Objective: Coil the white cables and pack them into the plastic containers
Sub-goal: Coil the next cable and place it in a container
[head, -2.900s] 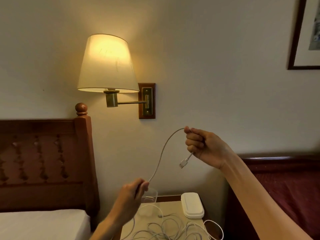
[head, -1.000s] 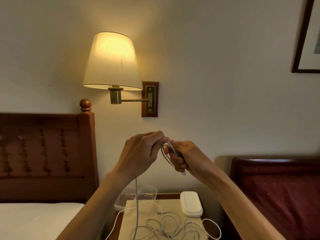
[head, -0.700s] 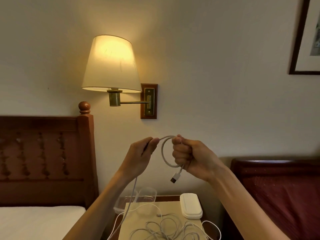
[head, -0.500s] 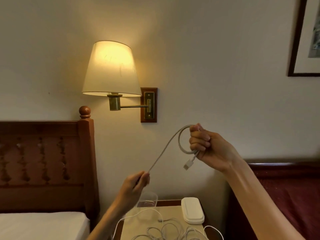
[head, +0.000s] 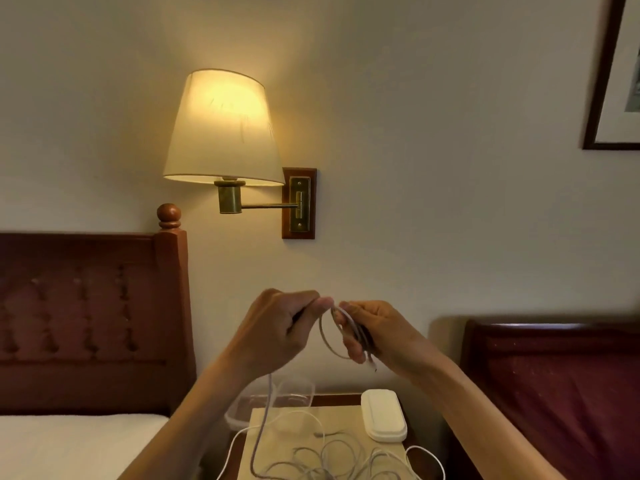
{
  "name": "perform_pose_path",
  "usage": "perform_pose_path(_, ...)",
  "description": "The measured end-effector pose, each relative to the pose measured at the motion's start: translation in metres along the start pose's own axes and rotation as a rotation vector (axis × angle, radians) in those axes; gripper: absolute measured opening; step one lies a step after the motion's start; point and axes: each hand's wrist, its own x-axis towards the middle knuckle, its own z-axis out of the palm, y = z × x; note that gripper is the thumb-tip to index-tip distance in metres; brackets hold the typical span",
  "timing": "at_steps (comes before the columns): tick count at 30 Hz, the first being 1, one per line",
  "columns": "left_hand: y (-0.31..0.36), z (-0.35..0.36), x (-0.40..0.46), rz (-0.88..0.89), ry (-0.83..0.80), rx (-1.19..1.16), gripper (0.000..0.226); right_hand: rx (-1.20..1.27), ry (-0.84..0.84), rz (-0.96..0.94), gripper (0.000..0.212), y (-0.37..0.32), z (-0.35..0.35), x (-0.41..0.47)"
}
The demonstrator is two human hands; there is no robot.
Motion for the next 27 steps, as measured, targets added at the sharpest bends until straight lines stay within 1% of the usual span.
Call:
perform_pose_path(4, -0.012, 0.011, 0.006, -0.018, 0.119, 0.005, 0.035, 0.323, -0.016, 0.032, 0.043, -0.004, 0.009, 0.0)
perform_pose_path(7, -0.015, 0.02, 0.009, -0.091, 0.197, -0.051, 0.037, 0.507, -0.049, 0.04, 0.039, -0.009, 0.009, 0.0)
perform_pose_path(11, -0.022, 0.029, 0.01, -0.133, 0.177, -0.099, 0.047, 0.759, -0.075, 0.077, 0.04, -0.014, 0.009, -0.004)
perform_pose_path(13, -0.029, 0.032, 0.005, -0.196, 0.133, -0.214, 0.045, 0.862, -0.081, 0.047, 0.034, -0.017, 0.001, -0.004)
perform_pose_path(15, -0.045, 0.033, -0.008, -0.282, 0.087, -0.327, 0.042, 0.936, -0.052, 0.03, 0.032, -0.023, -0.01, -0.004)
perform_pose_path(16, -0.054, 0.034, -0.017, -0.313, 0.068, -0.337, 0.042, 0.941, -0.019, 0.038, 0.031, -0.027, -0.017, -0.004)
perform_pose_path(19, -0.082, 0.04, -0.052, -0.377, 0.0, -0.264, 0.036, 0.92, 0.078, 0.034, 0.029, -0.041, -0.033, -0.006)
perform_pose_path(20, -0.086, 0.041, -0.062, -0.43, -0.036, -0.237, 0.035, 0.92, 0.109, 0.02, 0.029, -0.044, -0.038, -0.007)
perform_pose_path(21, -0.084, 0.042, -0.07, -0.488, -0.09, -0.217, 0.036, 0.897, 0.138, 0.007, 0.029, -0.046, -0.042, -0.007)
perform_pose_path(22, -0.077, 0.042, -0.074, -0.52, -0.183, -0.194, 0.038, 0.833, 0.172, 0.0, 0.031, -0.046, -0.045, -0.006)
perform_pose_path(23, -0.065, 0.041, -0.074, -0.504, -0.316, -0.17, 0.041, 0.729, 0.212, 0.002, 0.033, -0.044, -0.046, -0.005)
perform_pose_path(25, -0.032, 0.037, -0.063, -0.377, -0.577, -0.105, 0.044, 0.471, 0.266, 0.02, 0.036, -0.033, -0.039, -0.001)
perform_pose_path(26, -0.016, 0.034, -0.054, -0.3, -0.635, -0.097, 0.046, 0.342, 0.263, 0.027, 0.037, -0.026, -0.032, 0.0)
perform_pose_path(27, -0.001, 0.029, -0.045, -0.226, -0.622, -0.105, 0.048, 0.222, 0.247, 0.03, 0.038, -0.019, -0.025, 0.001)
